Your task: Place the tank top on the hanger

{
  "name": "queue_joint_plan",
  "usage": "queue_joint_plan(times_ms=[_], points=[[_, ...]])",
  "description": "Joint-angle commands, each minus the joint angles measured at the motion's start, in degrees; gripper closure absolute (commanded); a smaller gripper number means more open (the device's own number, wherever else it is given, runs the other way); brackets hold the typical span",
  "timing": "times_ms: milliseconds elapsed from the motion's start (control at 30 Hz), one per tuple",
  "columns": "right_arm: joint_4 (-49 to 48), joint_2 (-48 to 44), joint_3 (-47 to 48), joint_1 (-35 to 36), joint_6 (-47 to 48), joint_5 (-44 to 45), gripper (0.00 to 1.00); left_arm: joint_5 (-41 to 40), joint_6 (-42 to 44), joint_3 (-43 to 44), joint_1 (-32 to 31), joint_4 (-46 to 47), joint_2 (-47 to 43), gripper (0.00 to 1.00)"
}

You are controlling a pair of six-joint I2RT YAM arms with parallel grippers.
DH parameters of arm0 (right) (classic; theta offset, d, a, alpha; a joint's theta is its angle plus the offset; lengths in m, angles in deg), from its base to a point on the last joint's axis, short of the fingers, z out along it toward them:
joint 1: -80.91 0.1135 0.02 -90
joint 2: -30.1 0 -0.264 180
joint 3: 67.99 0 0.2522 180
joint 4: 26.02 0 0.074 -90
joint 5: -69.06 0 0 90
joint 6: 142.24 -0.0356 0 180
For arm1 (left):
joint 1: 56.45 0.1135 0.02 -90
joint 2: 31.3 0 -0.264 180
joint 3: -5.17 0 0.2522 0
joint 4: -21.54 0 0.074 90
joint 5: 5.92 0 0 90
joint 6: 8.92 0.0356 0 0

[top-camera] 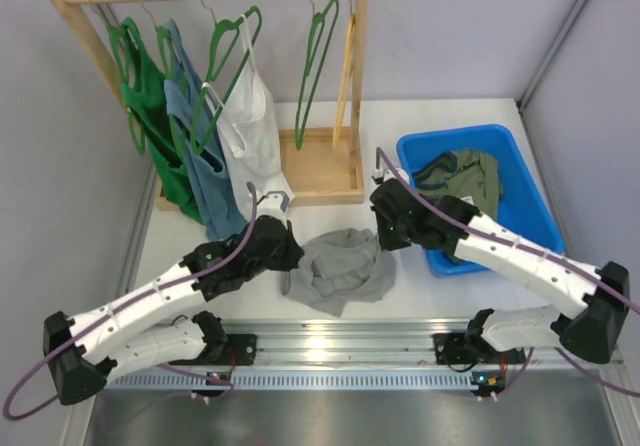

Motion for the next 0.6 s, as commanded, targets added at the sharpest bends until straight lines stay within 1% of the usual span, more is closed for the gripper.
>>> queue_joint_plan(times_ms=[0,33,67,133,233,333,367,400,433,467,500,533,567], points=[[-9.96,5.36,-1.42,-4.23,2.40,-6.27,1.00,1.50,0.76,-2.16,4.08,10.82,3.00,1.00],[-10.85,6.67,-1.59,-4.93,2.58,-6.88,1.00,2.38,1.20,-2.95,6.97,11.97,3.44,1.00],[-11.55,9.12,-1.51,-5.72,2.67,-7.59,1.00,4.65,1.38,-4.53,8.56,13.03,4.23,1.00],[-12.26,11.07,-0.89,-5.90,2.93,-7.33,1.00,5.90,1.82,-5.68,12.25,15.06,5.02,1.00],[-12.70,13.28,-0.98,-6.08,2.93,-6.72,1.00,7.31,2.87,-7.09,15.33,16.02,6.08,1.00],[-12.62,13.19,-1.85,-6.08,2.67,-6.89,0.99,10.11,3.66,-8.23,16.05,17.34,6.78,0.99],[-12.70,12.23,-2.29,-5.99,2.50,-6.63,0.94,11.17,3.84,-8.58,16.05,17.69,6.70,0.95],[-12.70,11.70,-2.99,-6.08,2.41,-6.54,0.92,12.48,3.84,-8.67,16.05,17.87,6.52,0.90],[-12.70,11.17,-3.26,-6.17,2.32,-6.28,0.89,12.93,4.02,-8.85,15.96,17.87,6.26,0.79],[-12.70,10.21,-3.53,-6.08,2.32,-6.10,0.83,13.11,4.11,-8.85,16.05,17.44,5.56,0.73],[-12.70,9.68,-3.79,-6.08,2.32,-6.10,0.80,13.11,4.11,-8.67,15.96,17.00,4.95,0.69],[-12.79,9.07,-3.97,-6.08,2.32,-6.36,0.77,12.76,4.37,-8.50,16.05,16.56,4.51,0.62],[-12.79,8.10,-4.06,-5.99,2.41,-6.54,0.71,12.41,4.46,-7.89,15.96,14.90,3.28,0.60]])
